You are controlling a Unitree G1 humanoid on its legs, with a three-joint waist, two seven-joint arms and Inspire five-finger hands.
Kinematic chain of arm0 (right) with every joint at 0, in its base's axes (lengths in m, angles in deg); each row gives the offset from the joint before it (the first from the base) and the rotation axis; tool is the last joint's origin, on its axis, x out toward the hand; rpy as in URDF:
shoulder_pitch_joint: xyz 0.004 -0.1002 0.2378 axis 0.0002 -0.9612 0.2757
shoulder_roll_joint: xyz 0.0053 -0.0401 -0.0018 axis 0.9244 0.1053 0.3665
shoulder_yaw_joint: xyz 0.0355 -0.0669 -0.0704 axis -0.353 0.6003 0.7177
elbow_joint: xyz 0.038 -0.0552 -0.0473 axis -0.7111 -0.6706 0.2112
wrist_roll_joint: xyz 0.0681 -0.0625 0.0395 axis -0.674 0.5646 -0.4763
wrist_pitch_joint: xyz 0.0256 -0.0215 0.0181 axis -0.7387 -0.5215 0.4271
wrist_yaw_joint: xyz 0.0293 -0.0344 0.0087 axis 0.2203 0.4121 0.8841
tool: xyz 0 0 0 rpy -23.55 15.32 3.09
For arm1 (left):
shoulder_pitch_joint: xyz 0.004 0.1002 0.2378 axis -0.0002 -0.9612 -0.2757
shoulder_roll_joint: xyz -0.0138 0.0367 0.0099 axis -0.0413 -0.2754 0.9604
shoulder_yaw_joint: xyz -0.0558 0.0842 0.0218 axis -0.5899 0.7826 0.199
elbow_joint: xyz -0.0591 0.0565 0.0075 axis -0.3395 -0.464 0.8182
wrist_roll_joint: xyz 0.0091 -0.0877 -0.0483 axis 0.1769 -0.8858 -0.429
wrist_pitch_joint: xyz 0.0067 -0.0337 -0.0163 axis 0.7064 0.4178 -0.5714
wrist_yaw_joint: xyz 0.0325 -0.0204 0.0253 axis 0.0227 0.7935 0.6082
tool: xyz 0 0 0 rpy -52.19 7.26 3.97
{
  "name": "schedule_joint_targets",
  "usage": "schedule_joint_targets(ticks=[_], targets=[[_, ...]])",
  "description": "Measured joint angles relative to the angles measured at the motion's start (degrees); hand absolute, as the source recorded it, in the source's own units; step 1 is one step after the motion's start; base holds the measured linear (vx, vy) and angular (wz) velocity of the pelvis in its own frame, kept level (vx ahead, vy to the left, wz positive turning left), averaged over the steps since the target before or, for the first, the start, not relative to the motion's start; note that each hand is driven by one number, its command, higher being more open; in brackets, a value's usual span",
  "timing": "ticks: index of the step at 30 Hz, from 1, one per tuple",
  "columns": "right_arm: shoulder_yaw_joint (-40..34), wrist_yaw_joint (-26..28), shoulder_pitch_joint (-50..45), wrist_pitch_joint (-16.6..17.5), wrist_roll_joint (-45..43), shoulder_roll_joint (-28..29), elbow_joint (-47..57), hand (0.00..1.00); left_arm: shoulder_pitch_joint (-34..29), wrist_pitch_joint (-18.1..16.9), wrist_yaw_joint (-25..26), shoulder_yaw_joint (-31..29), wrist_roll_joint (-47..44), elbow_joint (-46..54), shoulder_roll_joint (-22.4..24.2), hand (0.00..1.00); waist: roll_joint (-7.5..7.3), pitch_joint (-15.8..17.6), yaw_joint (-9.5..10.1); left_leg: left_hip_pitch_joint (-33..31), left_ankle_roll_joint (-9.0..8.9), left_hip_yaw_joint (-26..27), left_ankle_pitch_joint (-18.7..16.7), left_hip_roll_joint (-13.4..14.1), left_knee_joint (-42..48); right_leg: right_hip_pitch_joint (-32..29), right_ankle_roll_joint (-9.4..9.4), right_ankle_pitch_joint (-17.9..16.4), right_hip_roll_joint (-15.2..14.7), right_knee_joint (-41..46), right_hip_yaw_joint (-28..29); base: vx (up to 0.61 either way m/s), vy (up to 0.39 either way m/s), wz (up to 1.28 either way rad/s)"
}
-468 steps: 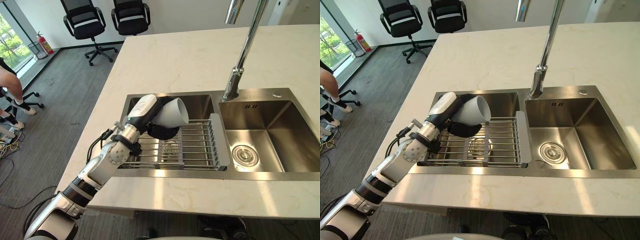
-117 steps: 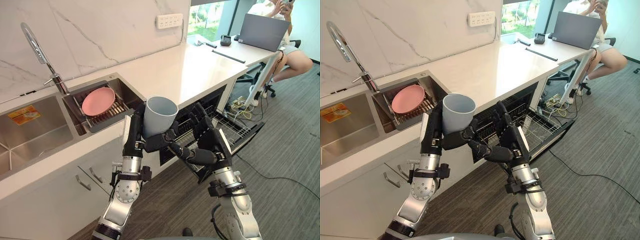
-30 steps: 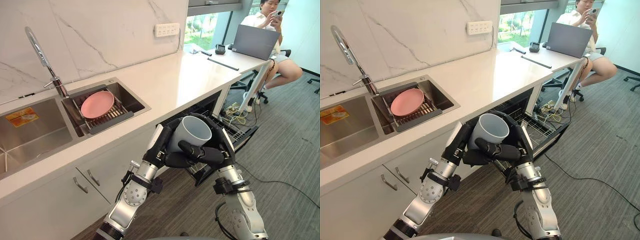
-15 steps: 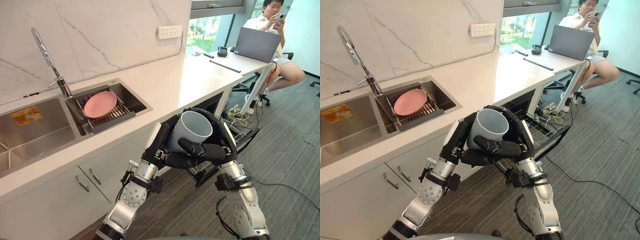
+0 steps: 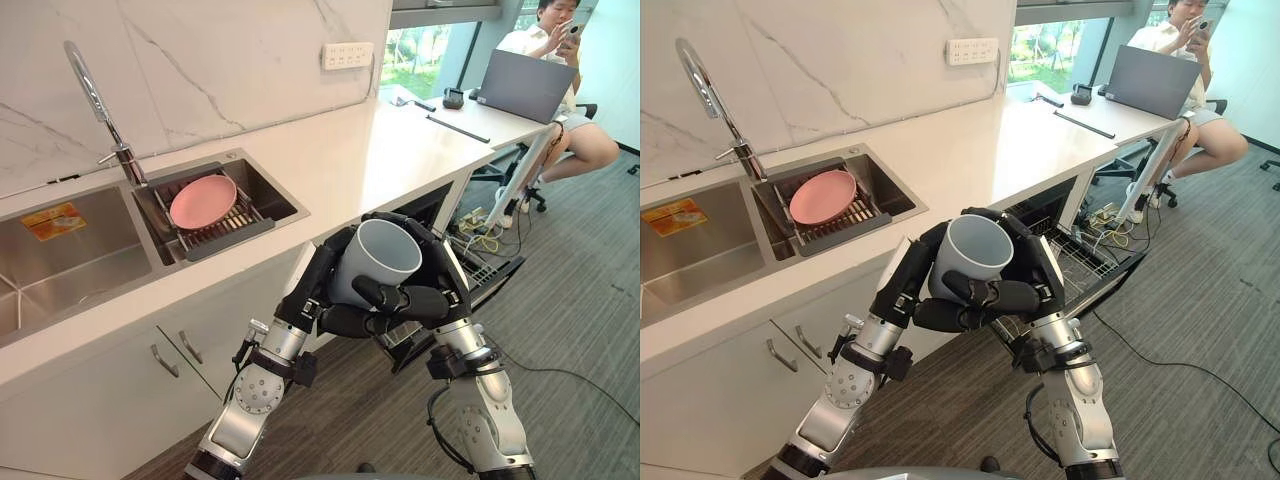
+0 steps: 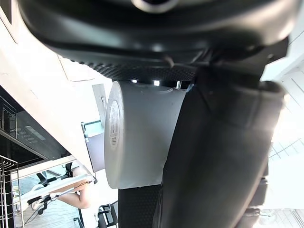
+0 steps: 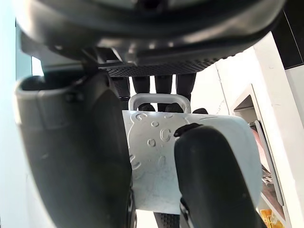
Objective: Walk over to the sink, pick up the cup, carry it to the dishwasher, place the cup inside the dishwasher, then close the dishwasher door
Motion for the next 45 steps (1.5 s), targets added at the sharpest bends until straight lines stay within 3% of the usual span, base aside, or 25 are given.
schedule_joint_targets(ticks=[13, 22, 36, 37, 42, 45], targets=[[0.0, 0.5, 1.6, -0.2, 3.3, 3.7, -1.8, 0.0, -1.7, -0.6, 0.7, -2.4, 0.4, 0.0, 2.0, 1.0, 0.46, 1.6, -0.03, 1.2, -0.09, -0.5, -0.1, 0.0, -0.7, 1.0, -0.01, -0.7, 0.1, 0.2, -0.5, 0.0, -0.002, 0.0], [0.3, -0.8, 1.8, -0.1, 6.2, 6.1, -2.0, 0.0, -2.3, -0.6, 5.6, -2.7, 5.0, -0.3, 3.3, 1.0, 0.94, 3.0, -0.05, 1.3, -0.09, -0.6, -0.1, 0.0, -1.0, 1.0, 0.05, -1.0, 0.1, 0.5, -0.6, 0.0, 0.0, 0.0], [1.4, -11.5, 1.6, 1.3, 14.8, 8.6, -2.0, 0.0, -2.3, 1.5, 13.4, -2.8, 8.8, -2.3, 5.6, 1.0, 1.71, 3.6, -0.13, 1.4, -0.1, -0.5, -0.1, 0.0, -1.2, 1.0, 0.08, -1.0, 0.2, 0.5, -0.4, -0.01, -0.004, 0.0], [-0.6, -16.7, 1.4, 2.1, 14.3, 9.7, -2.0, 0.0, -2.8, 1.5, 16.6, -5.8, 8.5, -2.3, 6.8, 1.0, 1.72, 3.6, -0.17, 1.4, -0.1, -0.4, -0.1, 0.0, -1.2, 1.0, 0.08, -1.0, 0.2, 0.5, -0.3, 0.0, 0.0, 0.0], [-18.1, -28.5, 0.4, 5.7, 10.1, 10.4, -2.0, 0.0, -3.8, 1.5, 28.4, -24.1, -1.1, -1.9, 7.8, 1.0, 1.74, 3.6, -0.08, 1.4, -0.1, -0.4, -0.1, 0.0, -1.4, 0.9, 0.06, -1.0, 0.2, 0.4, -0.3, 0.0, 0.0, 0.0], [-20.7, -30.9, -2.4, 6.9, 9.0, 8.8, -1.2, 0.0, -6.4, 1.6, 29.8, -26.1, -2.8, -1.0, 6.0, 1.0, 1.73, 3.6, -0.09, 1.4, -0.08, -0.4, -0.1, 0.0, -1.5, 1.0, 0.06, -1.0, 0.2, 0.0, -0.1, 0.0, 0.0, -0.02]])
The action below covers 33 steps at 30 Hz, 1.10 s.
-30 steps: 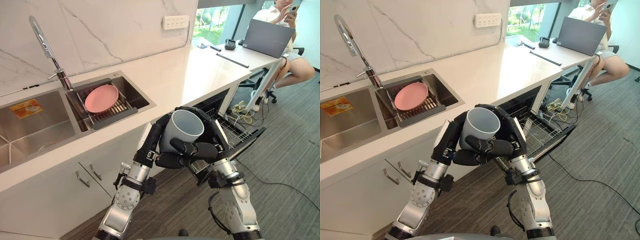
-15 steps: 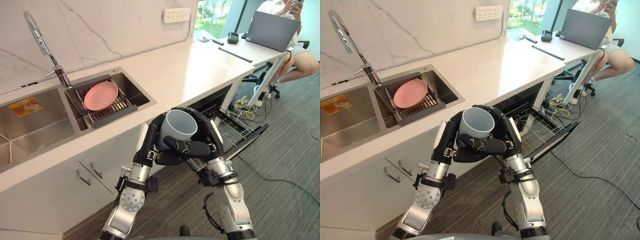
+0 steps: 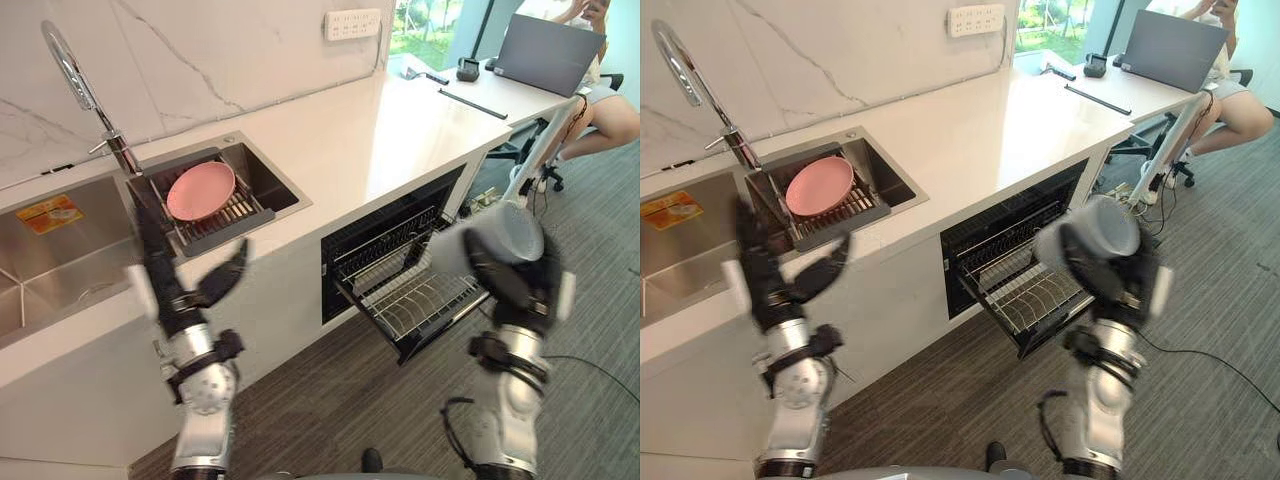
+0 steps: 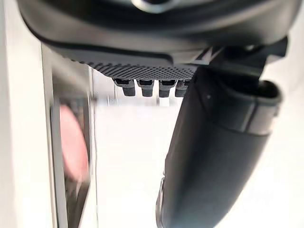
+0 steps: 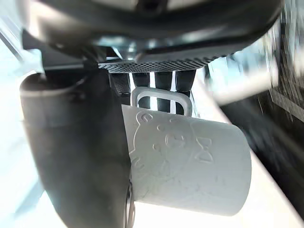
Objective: Walk over to the sink, pick up the cup, carry it to the dishwasher, place the cup inside the dishwasher, then close the dishwasher door
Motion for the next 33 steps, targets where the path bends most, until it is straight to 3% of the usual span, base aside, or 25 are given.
schedule_joint_targets(ticks=[6, 17, 24, 33], targets=[[3.5, 2.7, -0.5, 0.0, 0.1, -0.8, 2.4, 0.0, -0.5, -0.1, -7.7, 7.1, -2.2, 1.6, 0.8, 1.0, 0.0, -0.1, -0.03, 0.0, 0.07, 0.0, 0.0, 0.1, 0.1, 0.0, 0.02, 0.1, -0.1, 0.0, 0.1, 0.0, 0.0, -0.01], [3.3, 4.7, -0.8, 0.0, -0.1, -2.7, 2.4, 0.0, -2.6, -0.2, -23.8, 9.4, -10.1, 1.6, -0.4, 1.0, 0.07, -0.1, 0.05, -0.7, 0.08, 0.0, -0.1, 0.2, 0.4, -0.5, 0.03, 0.2, -0.1, 0.0, 0.1, 0.0, 0.0, 0.0], [3.3, 6.9, -3.0, -0.1, -0.2, -4.6, 1.9, 0.0, -6.0, 1.7, -37.2, 13.5, -14.7, 0.3, -2.6, 1.0, 0.44, -1.2, 0.07, -1.7, 0.1, -0.1, -0.1, 0.2, 0.4, -1.4, 0.04, 0.2, -0.1, 0.0, 0.0, 0.0, 0.0, 0.0], [3.4, 8.4, -3.0, -0.1, -1.0, -6.8, -1.1, 0.0, -9.6, 5.3, -42.4, 16.6, -15.0, -4.3, -4.6, 1.0, 0.71, -2.6, 0.09, -2.9, 0.11, -0.3, -0.1, 0.2, 0.6, -2.4, 0.09, 0.2, -0.1, 0.0, -0.3, -0.02, -0.016, 0.01]])
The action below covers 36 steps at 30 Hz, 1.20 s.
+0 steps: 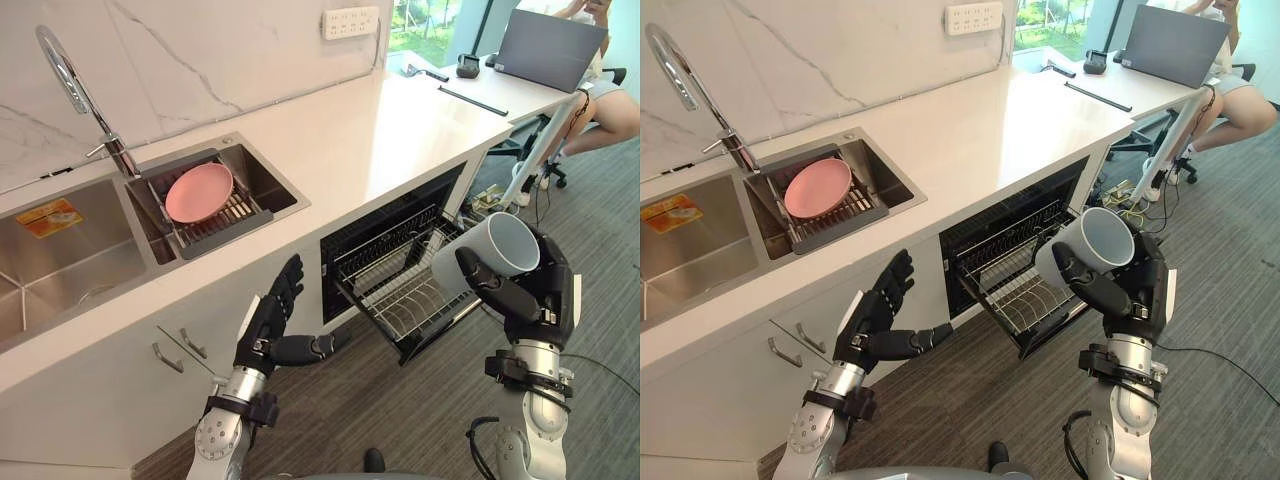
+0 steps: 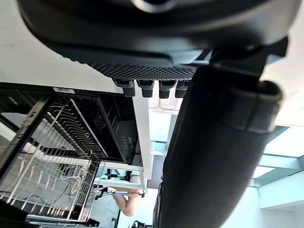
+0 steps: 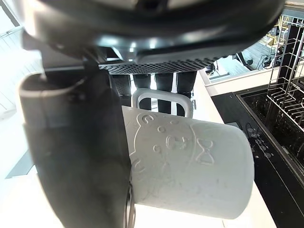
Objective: Walk over to the sink, pick up the cup, carry it to the dishwasher, place the cup inside the dishwasher, then close the dishwasher door
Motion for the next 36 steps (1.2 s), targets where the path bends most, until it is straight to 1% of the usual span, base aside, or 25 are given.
schedule_joint_targets(ticks=[5, 8, 11, 13, 16, 22, 27, 28, 29, 30, 31, 32, 34, 35, 36], targets=[[0.0, 0.2, 0.0, -0.1, -0.4, -0.9, -2.2, 0.0, -0.5, 1.6, 0.4, 0.3, 0.9, -4.0, -0.4, 1.0, 0.0, 0.0, 0.02, -0.1, 0.0, -0.2, 0.0, 0.0, 0.0, 0.0, 0.0, 0.0, 0.0, 0.0, -0.2, 0.0, 0.0, 0.0], [0.0, 0.4, 0.4, -0.1, -0.4, -1.6, -4.9, 0.0, -0.5, 2.9, 1.8, 1.6, 2.9, -9.3, -1.6, 1.0, 0.01, -0.4, -0.06, -0.1, -0.01, -0.2, 0.0, 0.0, 0.0, 0.0, 0.0, 0.0, 0.0, 0.0, -0.3, -0.01, -0.01, 0.01], [0.1, 0.5, 0.5, -0.3, -0.3, -2.6, -8.4, 0.0, -0.5, 3.8, 3.3, 2.1, 4.6, -17.0, -2.0, 1.0, -0.02, -0.7, -0.09, -0.1, -0.02, -0.3, 0.0, 0.0, -0.1, -0.1, 0.0, 0.0, 0.0, 0.0, -0.4, -0.01, -0.007, 0.0], [0.1, 0.5, 0.5, -1.1, -0.1, -3.2, -10.0, 0.0, -0.7, 4.3, 4.6, 1.9, 5.3, -22.9, -2.2, 1.0, -0.02, -0.7, -0.14, -0.1, -0.11, -0.4, 0.2, -0.1, -0.3, -0.1, 0.0, 0.0, -0.1, 0.0, -0.5, -0.04, -0.027, 0.03], [0.1, 0.8, 0.5, -1.8, 0.7, -3.5, -10.9, 0.0, -1.3, 4.3, 5.6, 1.8, 5.8, -26.7, -2.8, 1.0, -0.02, -0.7, -0.15, 0.1, -0.11, -0.6, 0.5, -0.2, -0.7, -0.2, 0.01, 0.0, -0.2, 0.0, -0.7, -0.03, -0.024, 0.05], [0.2, 2.7, 1.8, -4.6, 4.6, -6.2, -13.9, 0.0, -2.4, 3.6, 8.3, -1.4, 6.7, -33.6, -2.7, 1.0, -0.09, -0.7, -0.02, 0.3, -0.13, -1.1, 0.9, -0.4, -1.1, 0.0, 0.03, 0.0, -0.4, 0.0, -1.3, -0.04, -0.02, 0.04], [0.2, 1.3, 4.4, -6.3, 10.1, -8.7, -19.1, 0.0, -2.1, 2.5, 10.4, -4.3, 6.6, -36.6, -2.7, 1.0, -0.6, -0.1, 0.34, -0.8, -0.17, -1.9, 1.0, -0.5, -0.4, -0.4, 0.05, 0.0, -0.7, 0.0, -2.3, -0.04, -0.022, 0.09], [0.2, 1.1, 5.1, -6.6, 10.6, -9.1, -19.8, 0.0, -1.9, 2.4, 10.6, -4.6, 6.6, -36.7, -2.7, 1.0, -0.5, 0.0, 0.45, -1.3, -0.15, -1.9, 0.9, -0.5, 0.0, -0.8, 0.06, 0.0, -0.7, 0.2, -2.3, -0.05, -0.021, 0.11], [0.2, 0.6, 6.3, -7.3, 11.1, -9.8, -20.6, 0.0, -1.4, 2.4, 10.8, -4.8, 6.6, -37.0, -2.8, 1.0, -0.92, 0.7, 0.75, -2.4, -0.11, -2.0, 0.8, -0.4, 0.8, -1.8, 0.06, 0.0, -0.8, 0.9, -2.4, -0.06, -0.015, 0.07], [0.2, 0.0, 8.6, -8.0, 11.3, -11.2, -21.9, 0.0, 0.0, 2.4, 11.2, -5.1, 6.6, -37.0, -2.8, 1.0, -0.44, 2.0, 1.13, -3.8, -0.06, -2.3, 0.4, -0.3, 2.6, -2.7, 0.05, 0.0, -0.8, 1.9, -2.6, -0.1, -0.024, 0.11], [0.2, -0.5, 11.3, -9.0, 11.8, -12.8, -23.4, 0.0, 1.5, 2.4, 11.6, -5.4, 6.6, -37.0, -2.8, 1.0, -0.56, 3.9, 1.38, -5.6, -0.01, -2.6, 0.0, 0.0, 4.8, -3.7, 0.04, 0.0, -0.7, 2.9, -2.8, -0.11, -0.026, 0.14], [0.3, -0.8, 12.7, -9.3, 12.4, -13.5, -24.3, 0.0, 2.1, 2.4, 11.8, -5.6, 6.6, -37.0, -2.8, 1.0, -0.57, 4.7, 1.42, -6.5, 0.0, -2.8, -0.4, 0.2, 6.0, -4.2, 0.03, 0.0, -0.7, 3.5, -3.0, -0.14, -0.036, 0.15], [0.9, -1.8, 17.9, -10.3, 12.9, -16.1, -27.6, 0.0, 4.1, 2.4, 12.1, -6.2, 6.6, -37.4, -2.8, 1.0, -0.43, 8.1, 1.72, -10.0, 0.1, -3.2, -2.4, 1.4, 11.9, -5.6, -0.16, -0.1, 0.0, 5.3, -3.4, -0.17, -0.042, 0.08], [1.3, -2.3, 18.9, -10.3, 13.1, -16.7, -28.3, 0.0, 4.5, 2.4, 12.1, -6.5, 6.6, -37.6, -2.8, 1.0, -0.42, 8.7, 2.01, -11.0, 0.04, -3.2, -3.1, 1.8, 13.5, -6.2, -0.31, -0.2, 0.3, 5.9, -3.4, -0.21, -0.037, -0.02], [1.4, -2.6, 20.8, -10.4, 13.3, -17.5, -29.3, 0.0, 5.4, 2.4, 12.3, -7.0, 6.5, -38.0, -3.0, 1.0, -0.47, 10.1, 2.51, -12.9, 0.01, -3.3, -4.1, 2.7, 16.2, -7.2, -0.5, -0.5, 0.9, 6.7, -3.5, -0.21, -0.028, -0.05]])
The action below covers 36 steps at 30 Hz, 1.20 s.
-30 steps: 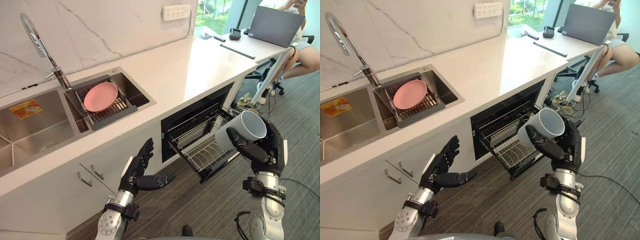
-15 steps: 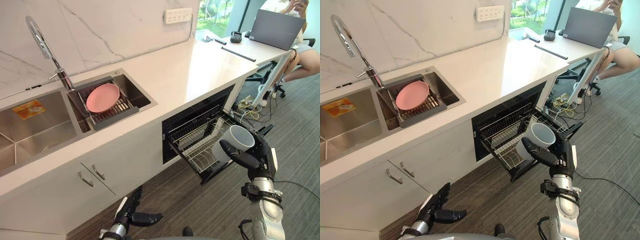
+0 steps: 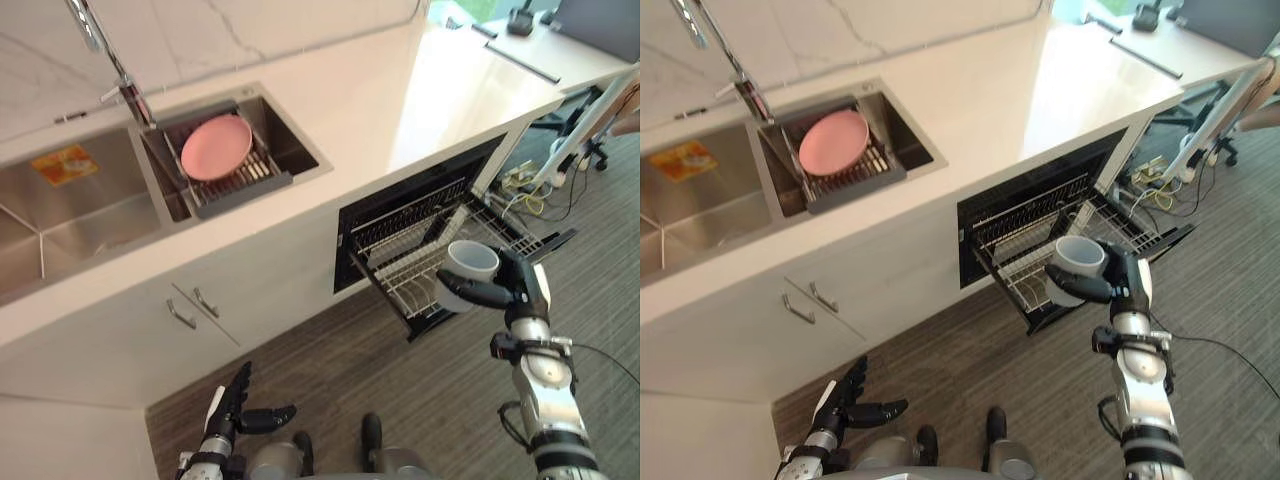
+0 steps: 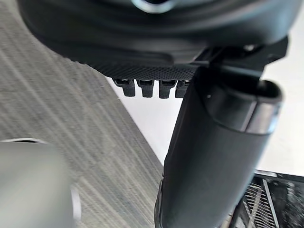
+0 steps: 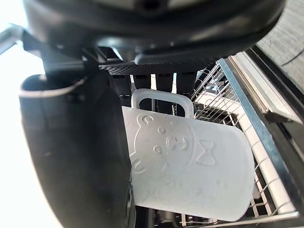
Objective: Walk over to the sink, pick up the cup, carry it to the dishwasher, place the cup inside the dishwasher, then close the dishwasher door
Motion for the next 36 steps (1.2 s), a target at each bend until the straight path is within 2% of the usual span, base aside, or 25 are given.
schedule_joint_targets(ticks=[1, 4, 6, 9, 12, 15, 24, 30, 36], targets=[[0.2, -0.2, 1.6, 0.0, 0.0, -1.1, -0.4, 0.0, 1.1, 0.0, 0.2, 0.0, -0.4, -0.3, -0.5, 1.0, -0.11, 1.6, 0.54, -1.7, -0.25, -0.1, -0.9, 0.7, 2.1, -1.2, -0.61, -0.6, 0.4, 0.7, -0.2, -0.2, -0.024, -0.05], [1.3, -0.2, 6.3, 0.0, 0.0, -3.9, -2.2, 0.0, 3.4, 0.0, 0.7, 0.0, -0.9, -1.4, -1.3, 1.0, -0.48, 4.1, 1.2, -5.6, -0.57, -0.1, -1.4, 1.3, 4.6, -4.6, -0.91, -0.5, 0.4, 2.3, -1.2, -0.15, -0.003, -0.05], [2.0, -0.3, 11.7, -0.3, 0.0, -6.2, -4.1, 0.0, 5.4, -0.1, 1.1, 0.0, -1.0, -1.9, -1.3, 1.0, -0.4, 7.2, 1.74, -8.9, -0.08, 0.0, -1.8, 1.9, 7.4, -7.9, -1.06, -0.5, 0.4, 4.9, -1.8, -0.12, 0.022, -0.07], [3.5, -0.1, 16.3, -1.4, 0.0, -7.9, -4.4, 0.0, 7.9, -0.3, 1.6, 0.1, -2.1, -1.9, -0.9, 1.0, -0.4, 9.7, 2.87, -13.2, 0.58, -0.1, -2.2, 3.0, 10.8, -12.8, -1.67, -1.8, 0.7, 9.7, -2.4, -0.09, 0.025, -0.04], [5.8, 0.5, 19.8, -2.6, 0.0, -8.0, -4.4, 0.0, 9.9, -0.4, 2.2, 0.1, -3.2, -1.9, -0.2, 1.0, -0.33, 10.0, 4.15, -17.3, 1.05, -0.2, -3.4, 4.3, 14.6, -17.9, -2.1, -4.7, 0.4, 16.0, -4.5, -0.02, -0.01, 0.01], [9.5, 1.4, 23.0, -3.3, 0.0, -8.0, -4.4, 0.0, 11.3, -1.3, 2.2, 0.1, -4.4, -1.9, 0.9, 1.0, -0.36, 10.2, 4.78, -19.7, 0.62, -0.8, -4.8, 5.3, 18.0, -21.2, -2.58, -7.7, -0.1, 21.4, -6.5, 0.02, -0.05, 0.05], [17.8, 2.6, 35.4, -7.1, 2.6, -10.1, -10.7, 0.0, 14.5, -2.4, 2.0, 0.0, -7.3, -1.8, 3.2, 1.0, -0.46, 11.5, 5.29, -26.7, -0.81, -2.4, -6.9, 6.8, 24.1, -29.3, -4.08, -12.9, -1.2, 31.5, -9.2, 0.01, -0.067, 0.04], [18.7, 2.4, 41.8, -9.3, 4.0, -10.5, -14.8, 0.0, 14.8, -3.8, 2.0, -0.1, -9.8, -1.5, 3.1, 1.0, -0.71, 12.0, 5.24, -29.5, -1.4, -2.8, -7.3, 7.0, 25.8, -32.7, -4.88, -14.2, -1.8, 35.1, -10.0, 0.0, -0.047, 0.02], [18.8, 0.9, 43.4, -10.4, 5.0, -12.0, -21.1, 0.0, 14.8, -5.5, 2.0, 0.0, -10.0, -1.1, 3.1, 1.0, -0.71, 12.0, 5.31, -31.8, -1.5, -2.8, -7.3, 7.0, 26.6, -35.2, -5.07, -14.4, -2.1, 36.4, -10.0, 0.0, 0.0, 0.0]])
